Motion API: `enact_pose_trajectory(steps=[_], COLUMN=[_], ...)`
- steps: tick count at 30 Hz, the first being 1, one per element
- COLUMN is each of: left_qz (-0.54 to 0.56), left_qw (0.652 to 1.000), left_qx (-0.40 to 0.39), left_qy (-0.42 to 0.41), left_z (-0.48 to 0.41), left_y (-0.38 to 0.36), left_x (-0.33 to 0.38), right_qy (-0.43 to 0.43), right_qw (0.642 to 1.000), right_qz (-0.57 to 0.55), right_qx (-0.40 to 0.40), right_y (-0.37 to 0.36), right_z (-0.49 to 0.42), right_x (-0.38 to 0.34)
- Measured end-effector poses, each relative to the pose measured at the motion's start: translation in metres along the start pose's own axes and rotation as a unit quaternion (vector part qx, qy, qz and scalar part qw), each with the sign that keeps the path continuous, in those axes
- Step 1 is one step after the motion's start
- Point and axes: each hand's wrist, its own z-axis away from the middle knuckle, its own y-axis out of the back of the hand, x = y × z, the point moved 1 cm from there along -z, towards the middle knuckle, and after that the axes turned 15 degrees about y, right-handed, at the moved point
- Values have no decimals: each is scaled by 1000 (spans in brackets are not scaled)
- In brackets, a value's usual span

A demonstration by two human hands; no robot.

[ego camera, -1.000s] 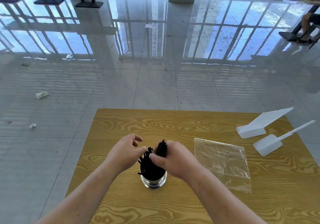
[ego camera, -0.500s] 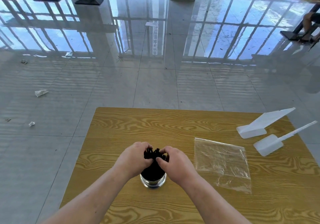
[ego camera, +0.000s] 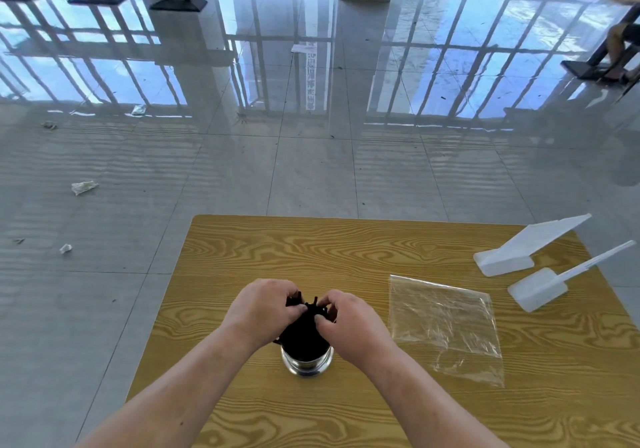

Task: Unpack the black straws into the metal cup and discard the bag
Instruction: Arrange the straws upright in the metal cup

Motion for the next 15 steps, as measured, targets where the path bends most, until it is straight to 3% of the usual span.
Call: enact_pose_trajectory(steps=[10,15], left_qz=[-21,23], left_qw=[999,998], left_qx=[34,49], left_qy=[-36,-18], left_z=[5,11], left_y=[55,103], left_x=[23,36], right_qy=[17,29], right_qw=[998,993], right_qz=[-15,-49], right_qx=[63,108], right_y=[18,28], right_z=[10,11], right_x=[2,-3])
